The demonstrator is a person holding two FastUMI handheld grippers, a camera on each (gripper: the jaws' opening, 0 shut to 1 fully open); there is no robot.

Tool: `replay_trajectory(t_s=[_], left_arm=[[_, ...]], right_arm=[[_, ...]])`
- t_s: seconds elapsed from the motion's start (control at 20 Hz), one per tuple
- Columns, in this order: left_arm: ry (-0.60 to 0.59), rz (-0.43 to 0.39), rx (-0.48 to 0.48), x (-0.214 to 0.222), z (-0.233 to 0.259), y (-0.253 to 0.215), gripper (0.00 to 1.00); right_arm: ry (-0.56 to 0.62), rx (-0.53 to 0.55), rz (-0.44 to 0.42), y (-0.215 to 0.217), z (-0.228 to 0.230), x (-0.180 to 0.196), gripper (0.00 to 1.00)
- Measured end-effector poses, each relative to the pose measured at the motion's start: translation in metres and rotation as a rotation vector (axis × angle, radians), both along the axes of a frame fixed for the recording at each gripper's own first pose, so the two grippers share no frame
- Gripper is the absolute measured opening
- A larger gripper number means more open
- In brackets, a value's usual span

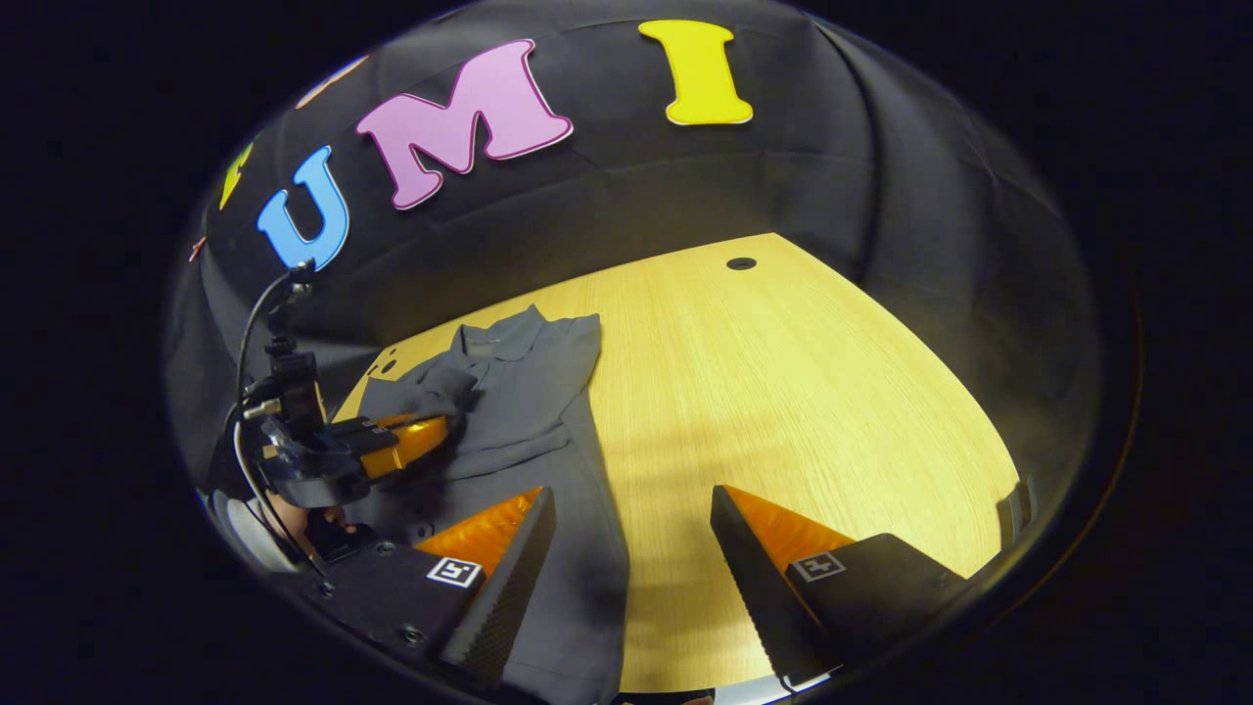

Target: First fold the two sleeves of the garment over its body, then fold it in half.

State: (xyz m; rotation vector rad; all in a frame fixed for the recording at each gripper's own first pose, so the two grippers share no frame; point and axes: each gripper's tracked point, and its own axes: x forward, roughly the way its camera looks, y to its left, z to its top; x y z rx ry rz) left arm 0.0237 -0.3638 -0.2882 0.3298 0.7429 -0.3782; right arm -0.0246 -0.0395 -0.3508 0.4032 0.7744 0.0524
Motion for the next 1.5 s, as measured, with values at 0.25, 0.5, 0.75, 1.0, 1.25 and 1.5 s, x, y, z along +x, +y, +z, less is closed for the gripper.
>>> replay_trajectory(t_s=[0.25, 0.5, 0.75, 1.0, 1.25, 1.5], left_arm=[[0.087, -0.002, -0.025, -0.015, -0.019, -0.010, 0.24], [0.095, -0.025, -0.031, -0.018, -0.020, -0.018, 0.44], [0.038, -0.072, -0.038, -0.024, 0.007, -0.018, 0.89], [-0.003, -0.013, -0.117, -0.049, 0.061, 0.023, 0.92], [-0.029, 0.039, -0.110, -0.080, 0.097, 0.100, 0.92], [-0.016, 0.100, -0.089, -0.121, 0.115, 0.174, 0.92]], right_arm=[[0.001, 0.012, -0.016, -0.006, 0.000, 0.001, 0.98], [-0.004, 0.011, -0.025, -0.005, 0.004, 0.001, 0.98], [-0.020, 0.009, -0.025, 0.000, 0.013, 0.000, 0.98], [-0.001, 0.009, 0.013, 0.012, 0.022, -0.025, 0.99], [0.046, -0.008, 0.078, 0.033, 0.028, -0.071, 0.98], [0.101, -0.016, 0.117, 0.057, 0.030, -0.110, 0.98]])
